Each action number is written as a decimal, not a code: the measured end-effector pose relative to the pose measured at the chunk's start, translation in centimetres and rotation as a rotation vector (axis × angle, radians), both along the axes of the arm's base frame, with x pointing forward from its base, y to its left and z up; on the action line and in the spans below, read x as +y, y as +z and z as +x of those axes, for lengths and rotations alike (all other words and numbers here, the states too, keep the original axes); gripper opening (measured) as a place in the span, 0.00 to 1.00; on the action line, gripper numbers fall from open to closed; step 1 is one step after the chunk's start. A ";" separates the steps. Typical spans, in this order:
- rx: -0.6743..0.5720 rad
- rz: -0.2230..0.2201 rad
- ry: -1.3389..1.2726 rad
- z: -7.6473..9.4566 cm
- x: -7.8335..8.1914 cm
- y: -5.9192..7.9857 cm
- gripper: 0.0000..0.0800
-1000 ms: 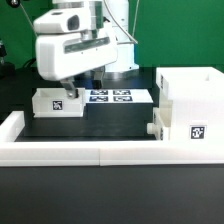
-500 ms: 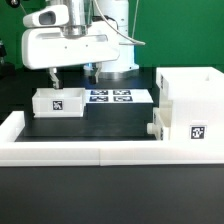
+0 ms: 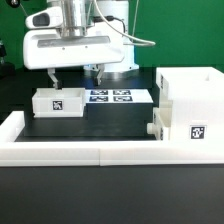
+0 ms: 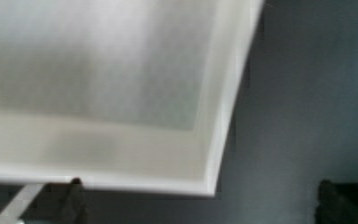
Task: Assemble drawer
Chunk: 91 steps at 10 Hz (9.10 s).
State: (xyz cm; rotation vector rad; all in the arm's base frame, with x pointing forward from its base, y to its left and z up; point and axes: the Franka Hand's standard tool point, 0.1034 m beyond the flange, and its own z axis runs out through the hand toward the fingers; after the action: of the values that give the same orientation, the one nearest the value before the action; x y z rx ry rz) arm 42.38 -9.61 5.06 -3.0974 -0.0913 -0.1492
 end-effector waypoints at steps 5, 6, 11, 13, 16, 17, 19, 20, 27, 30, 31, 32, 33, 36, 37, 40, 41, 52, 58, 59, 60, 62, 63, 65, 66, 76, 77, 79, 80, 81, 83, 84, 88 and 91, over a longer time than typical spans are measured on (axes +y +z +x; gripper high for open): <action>-0.012 -0.016 -0.022 -2.6 0.3 -2.1 0.81; -0.007 -0.016 -0.017 -3.1 0.6 -3.0 0.81; -0.004 -0.019 -0.001 -3.8 0.8 -4.6 0.81; -0.015 -0.025 -0.004 -4.0 0.6 -4.5 0.81; -0.017 -0.026 -0.003 -3.9 0.6 -4.5 0.47; -0.017 -0.026 -0.003 -3.9 0.6 -4.5 0.29; -0.017 -0.026 -0.003 -3.9 0.6 -4.5 0.13; -0.017 -0.026 -0.003 -3.9 0.6 -4.5 0.05; -0.008 -0.021 0.010 -3.8 0.8 -4.4 0.05; 0.036 0.008 0.107 -1.3 2.4 -2.3 0.05; 0.045 0.017 0.130 -0.2 3.0 -1.7 0.05; 0.059 0.029 0.152 1.0 3.4 -1.2 0.05; 0.069 0.039 0.171 2.5 4.1 -0.5 0.05; 0.061 0.038 0.213 3.3 4.6 -0.2 0.05; 0.061 0.038 0.221 3.3 4.6 -0.2 0.05; 0.049 0.025 0.424 3.2 4.5 -0.3 0.05; 0.046 0.019 0.499 3.3 4.5 -0.3 0.05; 0.011 -0.060 1.255 7.3 3.8 0.8 0.05; 0.029 -0.062 1.308 8.9 4.4 1.4 0.05; 0.029 -0.061 1.307 8.9 4.3 1.3 0.05; 0.030 -0.061 1.307 8.9 4.3 1.3 0.05; 0.030 -0.060 1.307 8.8 4.3 1.3 0.05; 0.030 -0.060 1.307 8.8 4.3 1.3 0.05; 0.034 -0.059 1.332 9.1 4.5 1.1 0.05; 0.034 -0.058 1.332 9.1 4.5 1.0 0.05; 0.002 -0.020 1.360 8.7 3.3 0.6 0.05; 0.002 -0.019 1.360 8.7 3.3 0.6 0.05; 0.006 -0.006 1.366 8.9 4.1 0.6 0.05; 0.001 -0.006 1.373 9.4 4.5 0.8 0.05; -0.005 -0.005 1.382 9.8 5.0 0.9 0.05; -0.004 0.005 1.389 10.1 5.4 1.0 0.05; -0.002 0.006 1.387 10.0 5.3 0.9 0.05; -0.003 0.005 1.394 10.1 5.3 0.9 0.05; -0.040 -0.035 1.412 11.2 6.7 1.1 0.05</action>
Offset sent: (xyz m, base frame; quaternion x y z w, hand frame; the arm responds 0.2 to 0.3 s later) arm -0.0099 0.0035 -0.0031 -0.0022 0.0094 -0.0072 0.9999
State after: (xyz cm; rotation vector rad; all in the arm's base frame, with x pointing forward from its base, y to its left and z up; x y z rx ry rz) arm 53.62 -2.94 6.20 -2.2806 -2.0701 -0.1288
